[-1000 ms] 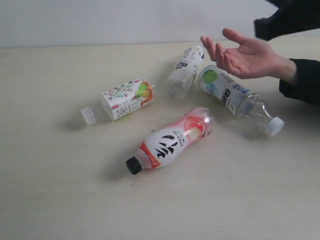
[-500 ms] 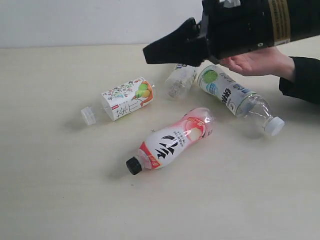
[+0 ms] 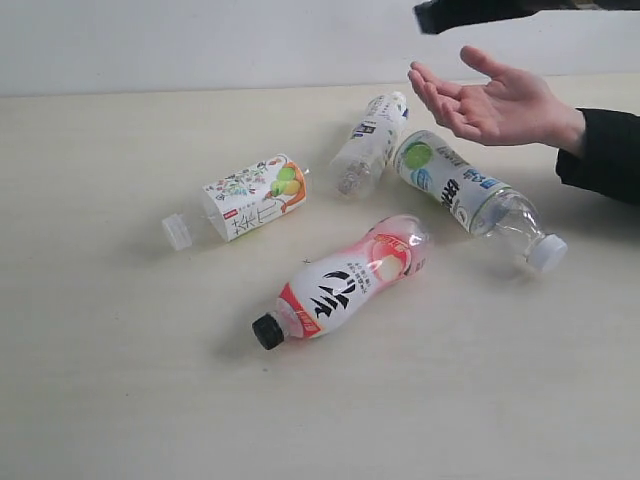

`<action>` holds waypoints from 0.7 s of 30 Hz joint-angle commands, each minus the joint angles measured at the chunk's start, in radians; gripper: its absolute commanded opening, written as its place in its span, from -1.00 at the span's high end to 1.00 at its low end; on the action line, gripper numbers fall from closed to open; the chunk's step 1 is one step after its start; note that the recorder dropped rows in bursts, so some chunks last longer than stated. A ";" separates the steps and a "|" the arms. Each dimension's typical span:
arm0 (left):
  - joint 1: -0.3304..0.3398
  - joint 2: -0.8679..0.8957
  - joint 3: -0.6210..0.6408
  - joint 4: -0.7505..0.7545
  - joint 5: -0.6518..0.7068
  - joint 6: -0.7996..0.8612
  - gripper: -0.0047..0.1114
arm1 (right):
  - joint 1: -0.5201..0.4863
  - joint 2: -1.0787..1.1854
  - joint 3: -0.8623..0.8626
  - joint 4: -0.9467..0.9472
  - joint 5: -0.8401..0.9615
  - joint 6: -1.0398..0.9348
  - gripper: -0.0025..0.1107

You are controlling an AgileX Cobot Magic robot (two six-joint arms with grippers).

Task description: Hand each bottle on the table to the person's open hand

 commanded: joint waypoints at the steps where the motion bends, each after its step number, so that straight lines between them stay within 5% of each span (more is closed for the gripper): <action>1: -0.006 -0.006 0.001 -0.006 -0.003 -0.002 0.91 | 0.000 0.001 0.005 0.203 0.345 -0.312 0.92; 7: -0.006 -0.006 0.001 -0.006 -0.003 -0.002 0.91 | 0.000 0.078 -0.098 0.820 0.871 -1.126 0.92; 11: -0.006 -0.006 0.001 -0.006 -0.003 -0.002 0.91 | 0.000 0.120 -0.166 1.186 1.096 -1.496 0.92; 16: -0.006 -0.006 0.001 -0.006 -0.003 -0.002 0.91 | 0.000 0.118 -0.162 1.435 1.095 -1.635 0.86; 21: -0.006 -0.006 0.001 -0.006 -0.003 -0.002 0.91 | 0.000 0.118 -0.162 1.477 0.954 -1.585 0.42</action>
